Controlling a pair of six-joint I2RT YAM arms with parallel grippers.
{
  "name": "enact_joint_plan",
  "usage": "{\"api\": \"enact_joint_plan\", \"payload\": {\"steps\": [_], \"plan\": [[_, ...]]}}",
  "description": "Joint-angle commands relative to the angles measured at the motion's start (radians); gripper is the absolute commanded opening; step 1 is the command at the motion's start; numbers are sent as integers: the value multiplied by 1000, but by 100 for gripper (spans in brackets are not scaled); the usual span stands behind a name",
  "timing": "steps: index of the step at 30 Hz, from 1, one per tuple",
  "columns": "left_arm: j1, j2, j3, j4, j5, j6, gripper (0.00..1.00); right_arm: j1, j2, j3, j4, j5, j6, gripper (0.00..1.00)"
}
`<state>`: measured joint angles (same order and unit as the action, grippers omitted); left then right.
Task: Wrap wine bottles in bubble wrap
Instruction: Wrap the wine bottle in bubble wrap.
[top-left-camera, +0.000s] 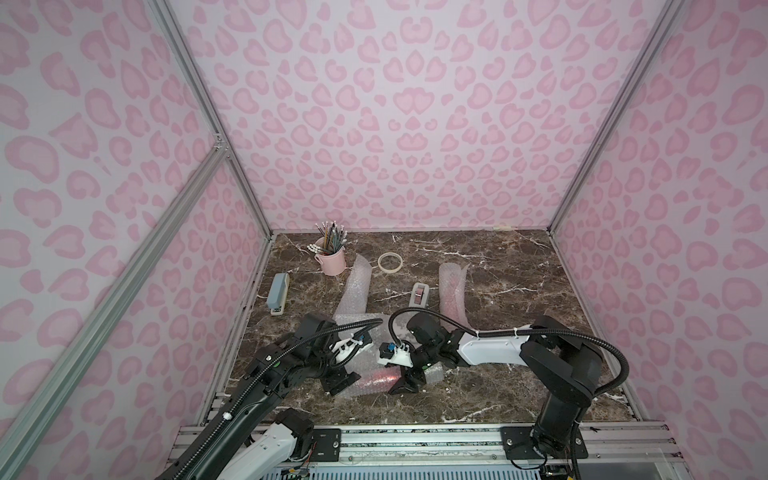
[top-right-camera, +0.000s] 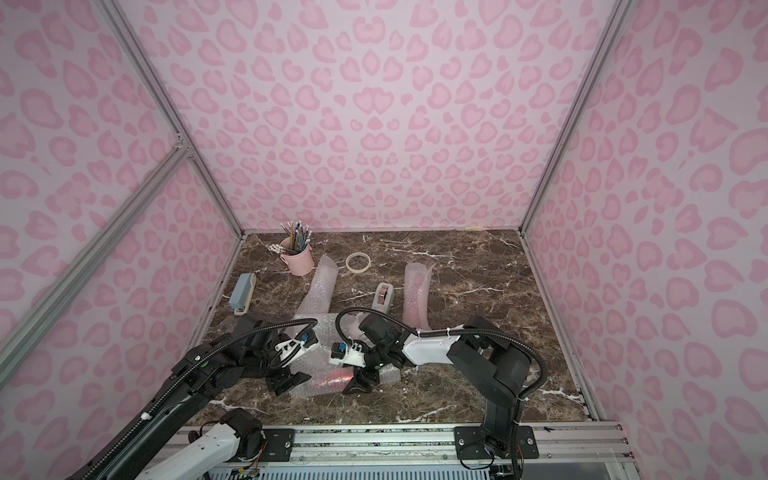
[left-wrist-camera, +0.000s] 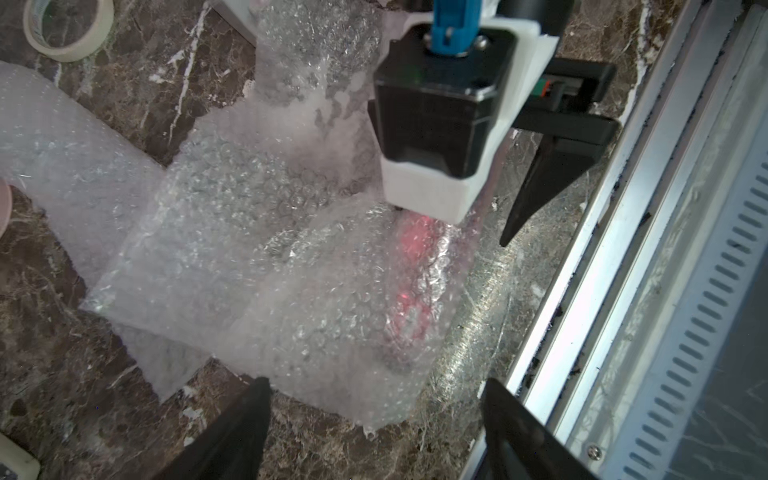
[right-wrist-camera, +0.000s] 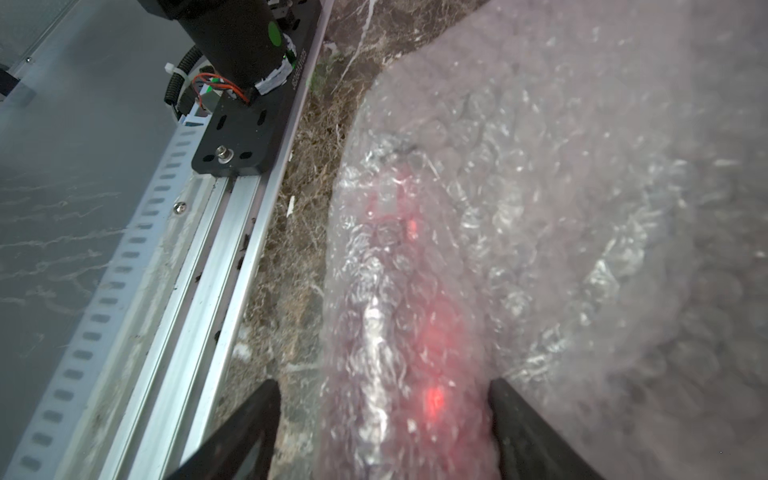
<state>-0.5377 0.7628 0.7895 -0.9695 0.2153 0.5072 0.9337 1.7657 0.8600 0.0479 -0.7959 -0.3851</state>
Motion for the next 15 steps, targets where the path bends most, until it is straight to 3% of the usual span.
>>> {"api": "enact_joint_plan", "payload": {"steps": [1,15], "plan": [[0,-17,13,19,3,5,82,1,-30,-2,-25,-48,17,80],[0,-12,25,38,43,57,83,73,-131,-102,-38,-19,80,77]]}}
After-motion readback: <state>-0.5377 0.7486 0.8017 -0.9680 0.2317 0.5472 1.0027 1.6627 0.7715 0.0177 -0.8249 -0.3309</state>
